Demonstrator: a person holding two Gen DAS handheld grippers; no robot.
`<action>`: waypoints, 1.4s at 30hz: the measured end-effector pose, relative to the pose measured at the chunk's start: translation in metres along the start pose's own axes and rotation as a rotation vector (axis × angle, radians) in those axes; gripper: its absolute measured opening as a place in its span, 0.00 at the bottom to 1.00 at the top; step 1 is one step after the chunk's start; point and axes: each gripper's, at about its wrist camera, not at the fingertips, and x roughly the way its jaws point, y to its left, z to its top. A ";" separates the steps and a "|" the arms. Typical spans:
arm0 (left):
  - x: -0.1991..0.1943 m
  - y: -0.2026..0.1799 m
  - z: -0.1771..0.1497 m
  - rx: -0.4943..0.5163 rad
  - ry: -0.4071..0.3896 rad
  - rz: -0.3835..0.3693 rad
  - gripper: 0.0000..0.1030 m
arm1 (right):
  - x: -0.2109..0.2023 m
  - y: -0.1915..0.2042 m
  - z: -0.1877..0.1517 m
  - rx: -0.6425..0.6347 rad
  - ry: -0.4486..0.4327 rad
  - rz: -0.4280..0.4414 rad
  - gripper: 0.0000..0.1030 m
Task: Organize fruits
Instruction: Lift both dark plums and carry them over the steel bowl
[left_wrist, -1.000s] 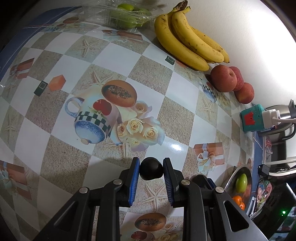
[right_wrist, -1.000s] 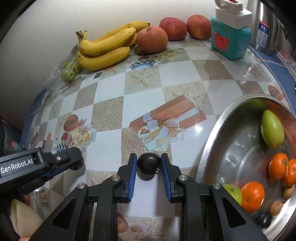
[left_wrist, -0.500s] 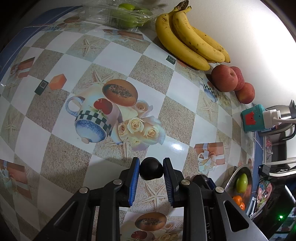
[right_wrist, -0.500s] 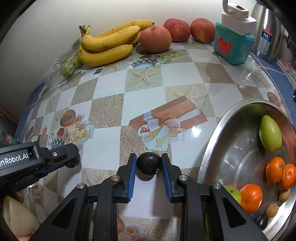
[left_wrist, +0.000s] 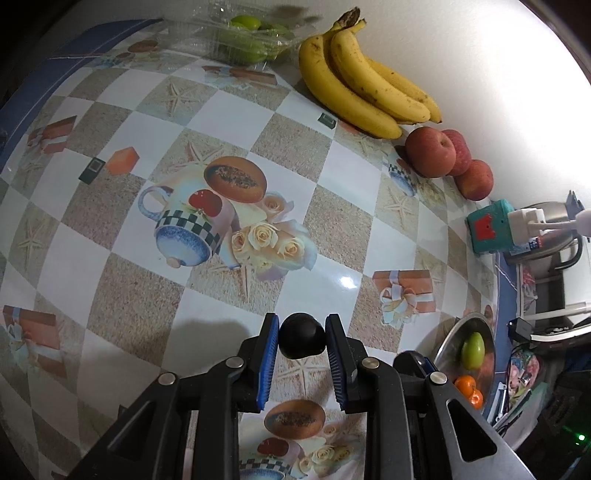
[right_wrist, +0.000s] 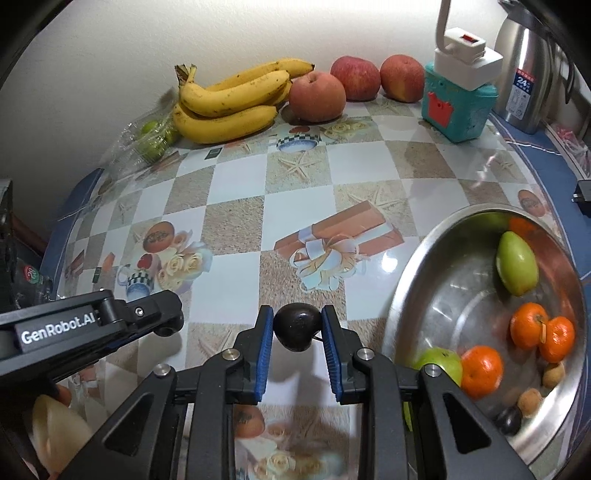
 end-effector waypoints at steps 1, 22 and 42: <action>-0.002 0.000 -0.001 0.001 -0.004 -0.001 0.27 | -0.004 -0.001 -0.001 0.005 -0.004 0.004 0.27; -0.038 -0.037 -0.052 0.139 -0.041 -0.049 0.27 | -0.064 -0.034 -0.051 0.093 -0.021 0.005 0.27; -0.022 -0.100 -0.113 0.367 0.005 -0.091 0.27 | -0.092 -0.119 -0.074 0.302 -0.055 -0.056 0.27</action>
